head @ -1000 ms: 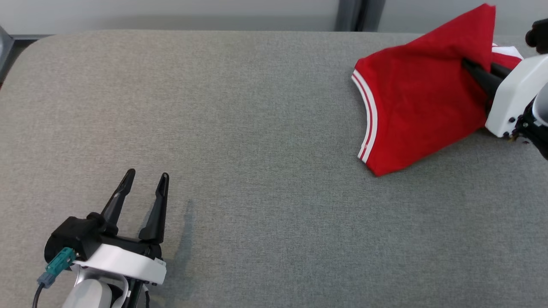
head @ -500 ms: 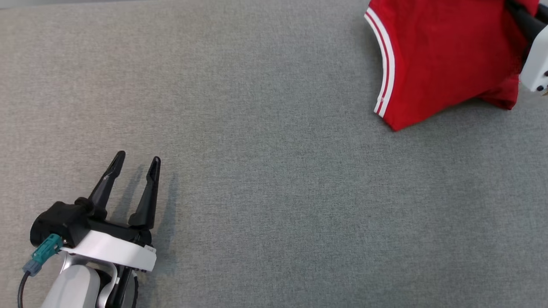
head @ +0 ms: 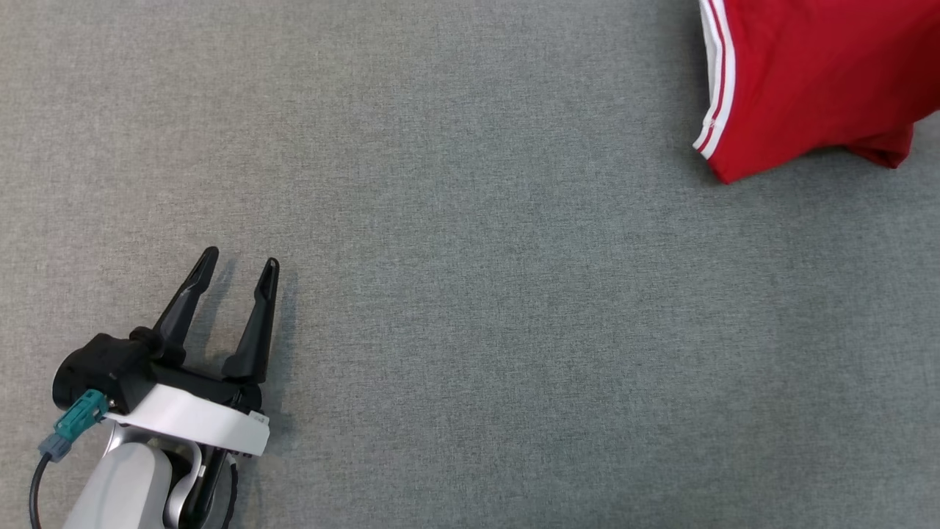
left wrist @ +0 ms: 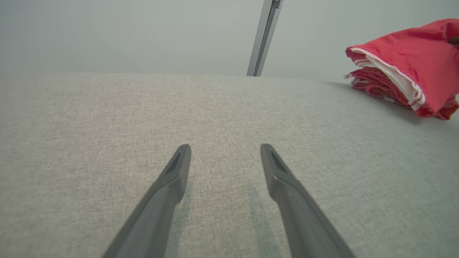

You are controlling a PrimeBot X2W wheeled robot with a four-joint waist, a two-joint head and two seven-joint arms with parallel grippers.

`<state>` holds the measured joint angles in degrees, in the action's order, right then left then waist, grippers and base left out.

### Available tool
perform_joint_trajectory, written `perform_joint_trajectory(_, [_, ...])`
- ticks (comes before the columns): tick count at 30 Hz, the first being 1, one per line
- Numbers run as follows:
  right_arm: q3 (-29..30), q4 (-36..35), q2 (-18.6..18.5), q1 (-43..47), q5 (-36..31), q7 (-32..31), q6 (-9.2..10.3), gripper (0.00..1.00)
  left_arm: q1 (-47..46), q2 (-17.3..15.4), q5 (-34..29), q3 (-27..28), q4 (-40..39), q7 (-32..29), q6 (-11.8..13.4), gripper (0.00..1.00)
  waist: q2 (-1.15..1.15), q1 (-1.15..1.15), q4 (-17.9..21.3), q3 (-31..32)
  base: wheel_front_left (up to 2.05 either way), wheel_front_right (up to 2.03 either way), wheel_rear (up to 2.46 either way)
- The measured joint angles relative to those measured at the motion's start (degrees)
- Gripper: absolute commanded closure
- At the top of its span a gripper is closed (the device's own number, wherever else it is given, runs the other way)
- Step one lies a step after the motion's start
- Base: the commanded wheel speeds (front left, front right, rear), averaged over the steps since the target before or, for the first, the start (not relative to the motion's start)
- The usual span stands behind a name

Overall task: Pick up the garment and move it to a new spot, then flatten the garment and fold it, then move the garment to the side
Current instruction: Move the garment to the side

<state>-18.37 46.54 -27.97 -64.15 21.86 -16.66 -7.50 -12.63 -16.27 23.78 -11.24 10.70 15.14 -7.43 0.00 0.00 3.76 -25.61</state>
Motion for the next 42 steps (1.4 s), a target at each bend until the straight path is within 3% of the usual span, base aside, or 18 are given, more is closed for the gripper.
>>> perform_joint_trajectory(4, [3.03,3.54,0.93,-0.34,-4.72,0.9,0.0,1.0,-0.65,-0.01,0.11,-0.19,0.12,0.0,0.0,0.0,0.0,0.0,-0.44,-0.36,0.0,0.0,0.0])
perform_joint_trajectory(5, [3.56,4.32,1.24,-0.56,-5.44,1.27,0.0,0.95,-0.66,-0.01,0.21,-0.24,0.15,0.0,0.0,0.0,0.0,0.0,-0.56,-0.45,0.0,0.0,0.0])
perform_joint_trajectory(6, [3.99,4.76,1.66,-0.74,-6.09,1.64,0.0,0.77,-0.72,-0.04,0.3,-0.27,0.19,0.0,0.0,0.0,0.0,0.0,-0.71,-0.56,0.0,0.0,0.0])
perform_joint_trajectory(9, [4.85,6.61,2.65,-0.92,-8.17,2.18,0.0,0.51,-1.02,-0.1,0.42,-0.26,0.44,0.0,0.0,0.0,0.0,0.0,-1.29,-0.96,0.0,0.0,0.0])
perform_joint_trajectory(10, [5.14,7.17,2.81,-0.92,-8.64,2.54,0.0,0.06,-1.16,-0.11,0.42,-0.22,0.42,0.0,0.0,0.0,0.0,0.0,-1.45,-1.11,0.0,0.0,0.0])
perform_joint_trajectory(11, [5.53,7.72,2.87,-0.93,-9.15,2.88,0.0,0.0,-1.33,-0.13,0.43,-0.16,0.4,0.0,0.0,0.0,0.0,0.0,-1.6,-1.26,0.0,0.0,0.0])
perform_joint_trajectory(22, [11.02,12.44,3.54,-1.33,-18.59,7.55,0.0,0.0,-1.72,0.29,0.44,0.22,0.97,0.0,0.0,0.0,0.0,0.0,-2.35,-0.86,0.0,0.0,0.0])
perform_joint_trajectory(29, [14.14,11.73,5.98,-0.69,-22.41,11.82,0.0,0.0,-0.03,1.7,0.35,1.23,1.58,0.0,0.0,0.0,0.0,0.0,-1.96,3.73,0.0,0.0,0.0])
perform_joint_trajectory(36, [12.99,6.7,8.13,4.17,-17.92,16.84,0.0,0.0,2.83,3.2,-0.94,5.06,0.62,-0.01,0.0,0.0,0.0,0.0,-1.34,10.59,0.0,0.0,0.0])
perform_joint_trajectory(42, [12.19,-2.77,9.85,12.18,-5.7,17.66,0.0,0.0,5.79,4.1,-2.9,8.66,-1.16,0.0,0.0,0.0,0.0,0.0,-0.82,16.59,0.0,0.0,0.0])
